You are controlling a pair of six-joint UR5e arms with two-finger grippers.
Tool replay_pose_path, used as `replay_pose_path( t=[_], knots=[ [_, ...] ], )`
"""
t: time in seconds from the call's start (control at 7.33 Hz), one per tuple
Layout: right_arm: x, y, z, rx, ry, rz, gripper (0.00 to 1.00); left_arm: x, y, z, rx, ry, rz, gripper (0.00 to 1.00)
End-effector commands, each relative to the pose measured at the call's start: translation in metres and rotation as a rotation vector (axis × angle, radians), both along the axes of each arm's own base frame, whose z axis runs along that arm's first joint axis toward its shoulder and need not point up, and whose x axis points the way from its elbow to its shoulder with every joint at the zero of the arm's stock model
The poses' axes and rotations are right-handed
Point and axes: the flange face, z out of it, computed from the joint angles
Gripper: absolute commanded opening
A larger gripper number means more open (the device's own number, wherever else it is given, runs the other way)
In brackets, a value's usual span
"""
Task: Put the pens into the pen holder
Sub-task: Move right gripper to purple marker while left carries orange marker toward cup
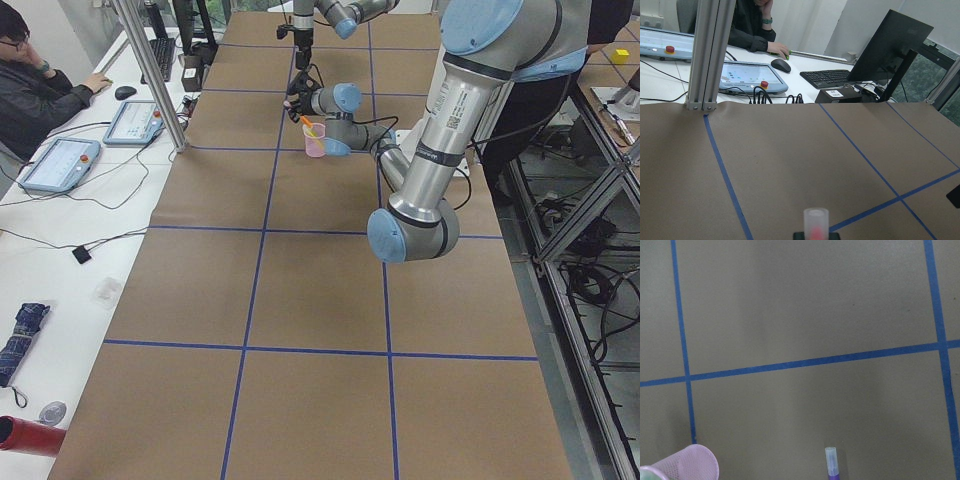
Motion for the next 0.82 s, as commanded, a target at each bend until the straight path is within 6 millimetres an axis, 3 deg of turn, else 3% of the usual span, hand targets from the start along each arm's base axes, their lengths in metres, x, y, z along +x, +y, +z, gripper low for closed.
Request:
replay_pose_path(
  t=[0.0, 0.27, 0.68],
  knots=[
    [-0.042, 0.020, 0.012, -0.026, 0.052, -0.018, 0.99, 0.003, 0.002, -0.001, -0.021, 0.018, 0.007, 0.00],
    [-0.072, 0.026, 0.034, -0.008, 0.101, -0.049, 0.97, 0.004, 0.001, -0.002, -0.022, 0.016, 0.007, 0.00],
    [-0.079, 0.028, 0.055, 0.061, 0.130, -0.133, 0.97, 0.007, 0.000, -0.005, -0.024, 0.020, 0.007, 0.00]
  ],
)
